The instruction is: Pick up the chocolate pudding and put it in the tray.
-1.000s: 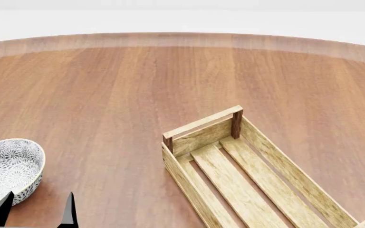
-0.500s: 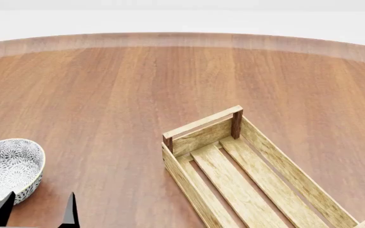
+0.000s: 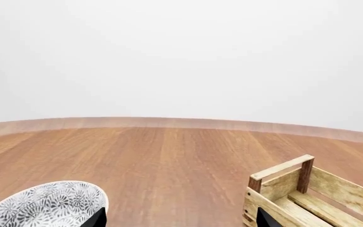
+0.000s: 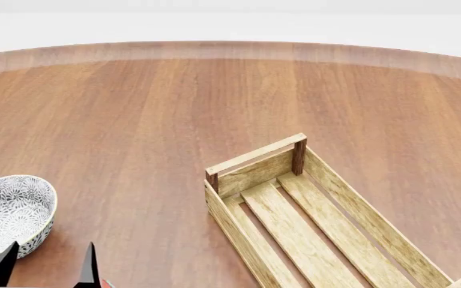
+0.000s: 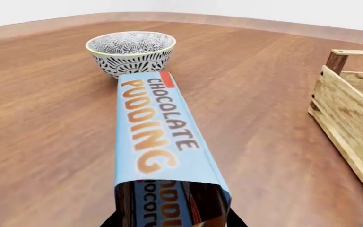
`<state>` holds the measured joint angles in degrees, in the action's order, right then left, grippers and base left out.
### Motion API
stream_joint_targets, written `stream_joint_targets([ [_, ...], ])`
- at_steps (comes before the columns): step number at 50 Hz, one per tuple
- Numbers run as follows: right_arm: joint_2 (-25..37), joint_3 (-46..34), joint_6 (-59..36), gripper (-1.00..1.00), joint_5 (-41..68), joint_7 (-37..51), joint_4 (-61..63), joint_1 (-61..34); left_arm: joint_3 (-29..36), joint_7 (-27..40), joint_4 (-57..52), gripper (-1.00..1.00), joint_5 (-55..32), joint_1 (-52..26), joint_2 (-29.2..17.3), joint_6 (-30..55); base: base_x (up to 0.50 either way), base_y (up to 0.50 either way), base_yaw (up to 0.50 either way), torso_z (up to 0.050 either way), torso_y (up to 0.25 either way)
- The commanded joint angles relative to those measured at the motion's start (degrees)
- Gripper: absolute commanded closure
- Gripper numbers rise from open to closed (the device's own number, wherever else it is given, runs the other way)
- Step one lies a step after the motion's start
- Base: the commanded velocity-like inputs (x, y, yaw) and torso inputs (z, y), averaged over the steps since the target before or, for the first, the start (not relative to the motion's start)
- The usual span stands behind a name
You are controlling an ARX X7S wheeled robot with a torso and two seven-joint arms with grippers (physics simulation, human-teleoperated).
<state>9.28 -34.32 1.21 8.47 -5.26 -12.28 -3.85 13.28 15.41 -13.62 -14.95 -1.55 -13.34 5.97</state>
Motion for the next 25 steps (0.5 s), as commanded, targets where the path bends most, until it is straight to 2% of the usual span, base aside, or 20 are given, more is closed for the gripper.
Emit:
stream_joint_targets([
  [1, 1.2, 3.0, -1.3, 1.0, 0.7, 1.9, 2.5, -1.4, 0.0, 0.3, -0.2, -1.0, -0.5, 0.2, -0.4, -0.3, 0.0, 0.0, 0.0, 0.0, 0.0],
  [25, 4.6, 6.7, -7.4, 1.0, 3.3, 4.8, 11.1, -3.3, 0.4, 0.8, 0.4, -1.0, -1.2, -0.1, -0.8, -0.8, 0.0, 0.0, 0.0, 0.0, 0.0],
])
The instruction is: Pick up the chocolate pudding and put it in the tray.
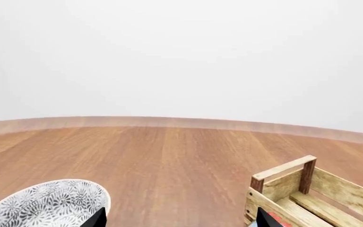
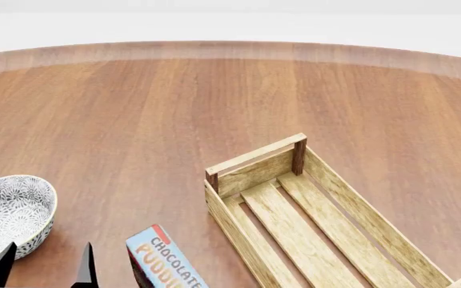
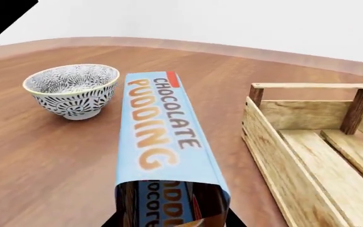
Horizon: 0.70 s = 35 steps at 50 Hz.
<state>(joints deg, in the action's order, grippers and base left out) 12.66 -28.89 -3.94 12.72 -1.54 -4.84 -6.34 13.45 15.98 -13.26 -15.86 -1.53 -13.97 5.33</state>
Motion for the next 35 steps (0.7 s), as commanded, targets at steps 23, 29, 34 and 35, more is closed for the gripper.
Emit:
stream_joint_targets([
  [23, 3.3, 6.6, -7.7, 1.0, 2.3, 4.3, 8.7, -5.4, 0.3, 0.6, 0.8, -1.0, -0.9, -0.2, -0.7, -1.0, 0.0, 0.0, 0.0, 0.0, 0.0],
  [29, 3.4, 8.1, -7.7, 1.0, 3.1, 5.1, 8.5, -6.3, 0.4, 0.8, 0.8, -1.0, -1.1, -0.1, -0.8, -1.0, 0.0, 0.0, 0.0, 0.0, 0.0],
  [34, 3.7, 9.5, -7.8, 1.0, 3.6, 5.9, 7.7, -7.3, 0.5, 0.8, 1.2, -1.0, -1.1, -0.1, -0.8, -1.3, 0.0, 0.0, 0.0, 0.0, 0.002],
  [35, 3.5, 9.9, -7.2, 1.0, 3.5, 6.2, 6.4, -7.6, 0.5, 0.8, 1.0, -1.0, -1.2, -0.1, -0.8, -1.2, 0.0, 0.0, 0.0, 0.0, 0.0],
])
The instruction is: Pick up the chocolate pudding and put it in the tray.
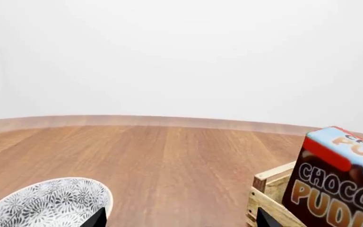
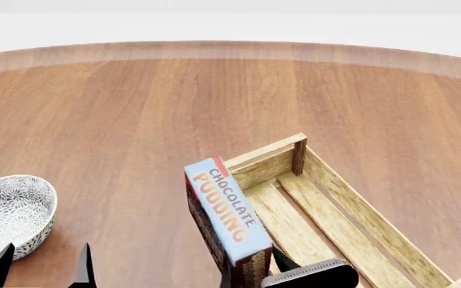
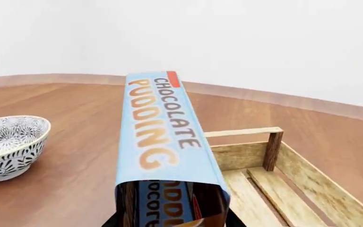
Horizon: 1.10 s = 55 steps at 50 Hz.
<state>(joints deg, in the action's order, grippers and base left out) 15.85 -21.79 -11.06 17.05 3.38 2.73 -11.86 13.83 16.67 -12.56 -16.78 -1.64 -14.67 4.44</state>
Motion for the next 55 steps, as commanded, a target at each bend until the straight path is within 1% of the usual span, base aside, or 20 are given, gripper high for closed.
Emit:
stream_joint_targets([
  [1, 0.3, 2.8, 0.0, 1.0, -0.8, 1.3, -1.2, -2.1, 0.2, 0.2, 0.3, -1.0, -0.3, 0.0, -0.2, -0.3, 0.0, 0.0, 0.0, 0.0, 0.0],
  [4, -0.1, 3.6, 2.3, 1.0, -0.8, 1.3, -4.8, -2.4, 0.3, 0.3, 0.7, -1.0, 0.0, 0.0, -0.1, -0.7, 0.0, 0.0, 0.0, 0.0, 0.0],
  [9, -0.2, 4.4, 3.8, 1.0, -0.8, 1.7, -7.1, -2.8, 0.3, 0.4, 1.2, -1.0, -0.1, 0.0, -0.1, -0.9, 0.0, 0.0, 0.0, 0.0, 0.0],
  [37, 0.0, 7.6, 6.8, 1.0, -0.3, 3.6, -15.4, -5.1, 0.7, 0.6, 2.6, -1.0, -0.8, -0.4, -0.4, -1.9, 0.0, 0.0, 0.0, 0.0, 0.0],
  [55, -0.3, 8.2, 9.9, 1.0, -2.6, 6.0, -23.0, -6.7, 1.1, 1.1, 2.3, -1.0, -1.0, -0.8, -0.8, -1.4, 0.0, 0.0, 0.0, 0.0, 0.001],
])
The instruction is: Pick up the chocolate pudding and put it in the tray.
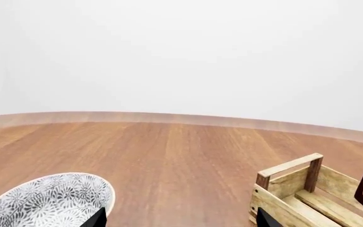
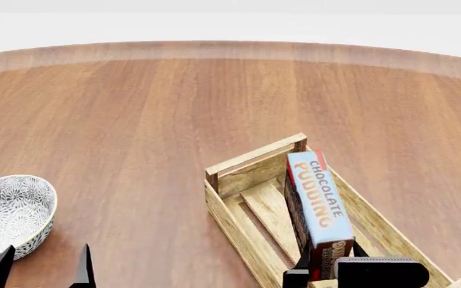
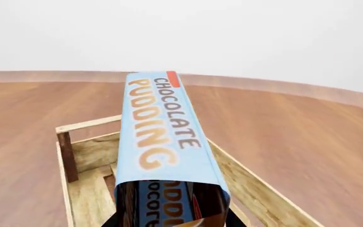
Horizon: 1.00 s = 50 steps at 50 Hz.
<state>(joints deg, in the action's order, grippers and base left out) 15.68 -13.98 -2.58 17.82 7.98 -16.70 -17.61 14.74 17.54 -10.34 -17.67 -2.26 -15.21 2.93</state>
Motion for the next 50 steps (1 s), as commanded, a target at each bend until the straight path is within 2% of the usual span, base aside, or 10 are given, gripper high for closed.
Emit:
stream_joint_targets([
  [1, -0.1, 0.3, 1.4, 1.0, -3.4, 1.5, -3.5, -1.0, 0.2, 0.2, 0.2, -1.0, -0.1, -0.2, -0.2, 0.0, 0.0, 0.0, 0.0, 0.0, 0.0],
  [30, -0.3, -0.1, 2.6, 1.0, -4.0, 2.4, -6.8, -1.5, 0.8, 0.5, 1.2, -1.0, -0.6, -0.3, -0.4, -1.0, 0.0, 0.0, 0.0, 0.0, 0.0],
  [31, -0.4, 0.2, 2.6, -1.0, -3.7, 2.6, -6.7, -1.5, 0.8, 0.5, 1.2, -1.0, -0.6, -0.2, -0.4, -1.0, 0.0, 0.0, 0.0, 0.0, 0.0],
  [50, 0.4, -0.3, 0.9, -1.0, -3.4, 3.1, -3.7, -1.0, 1.1, 1.2, -0.5, -1.0, -1.0, -0.5, -1.0, -0.1, 0.0, 0.0, 0.0, 0.0, 0.0],
])
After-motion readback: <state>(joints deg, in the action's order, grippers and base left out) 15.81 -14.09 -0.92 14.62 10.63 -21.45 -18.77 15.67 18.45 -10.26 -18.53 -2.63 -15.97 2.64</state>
